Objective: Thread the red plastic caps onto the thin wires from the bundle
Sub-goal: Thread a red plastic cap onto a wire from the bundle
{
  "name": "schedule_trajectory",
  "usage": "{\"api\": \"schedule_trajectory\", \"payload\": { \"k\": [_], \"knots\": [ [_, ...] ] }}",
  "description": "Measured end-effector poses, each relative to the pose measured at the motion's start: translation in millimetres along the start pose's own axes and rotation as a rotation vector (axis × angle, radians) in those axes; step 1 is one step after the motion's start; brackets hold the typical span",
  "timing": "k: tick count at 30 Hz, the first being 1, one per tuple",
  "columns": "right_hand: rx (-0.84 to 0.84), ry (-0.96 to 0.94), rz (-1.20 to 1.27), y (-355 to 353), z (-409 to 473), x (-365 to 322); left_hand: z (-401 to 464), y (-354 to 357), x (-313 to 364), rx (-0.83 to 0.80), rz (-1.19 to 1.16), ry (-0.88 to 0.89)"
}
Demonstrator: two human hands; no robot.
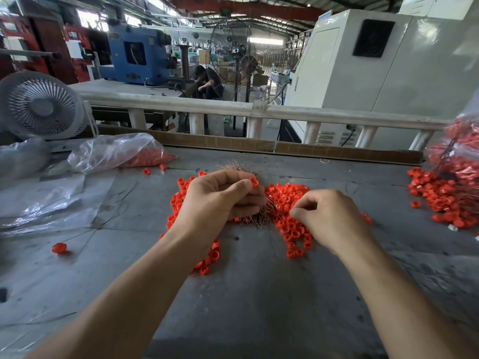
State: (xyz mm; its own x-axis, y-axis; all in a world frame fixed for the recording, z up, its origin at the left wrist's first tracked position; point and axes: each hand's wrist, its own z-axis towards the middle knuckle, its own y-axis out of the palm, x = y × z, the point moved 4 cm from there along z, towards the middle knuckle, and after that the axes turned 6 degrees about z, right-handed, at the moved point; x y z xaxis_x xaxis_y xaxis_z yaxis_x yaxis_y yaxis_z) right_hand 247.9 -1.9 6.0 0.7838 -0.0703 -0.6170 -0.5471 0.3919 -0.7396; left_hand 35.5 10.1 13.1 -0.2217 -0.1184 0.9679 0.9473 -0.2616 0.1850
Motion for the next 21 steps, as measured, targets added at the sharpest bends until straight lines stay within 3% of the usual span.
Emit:
{"api": "schedule_trajectory", "payload": {
  "k": [11,21],
  "knots": [
    [-0.12,0.061,-0.146,3.6,-1.3,4.0,-0.1,1.0,-2.6,-0.011,0.042,-0.008],
    [-0.107,0.028,-0.188,12.2,-6.0,-4.8,0.7,1.1,-4.5,-0.012,0.057,-0.008]
  ]
}}
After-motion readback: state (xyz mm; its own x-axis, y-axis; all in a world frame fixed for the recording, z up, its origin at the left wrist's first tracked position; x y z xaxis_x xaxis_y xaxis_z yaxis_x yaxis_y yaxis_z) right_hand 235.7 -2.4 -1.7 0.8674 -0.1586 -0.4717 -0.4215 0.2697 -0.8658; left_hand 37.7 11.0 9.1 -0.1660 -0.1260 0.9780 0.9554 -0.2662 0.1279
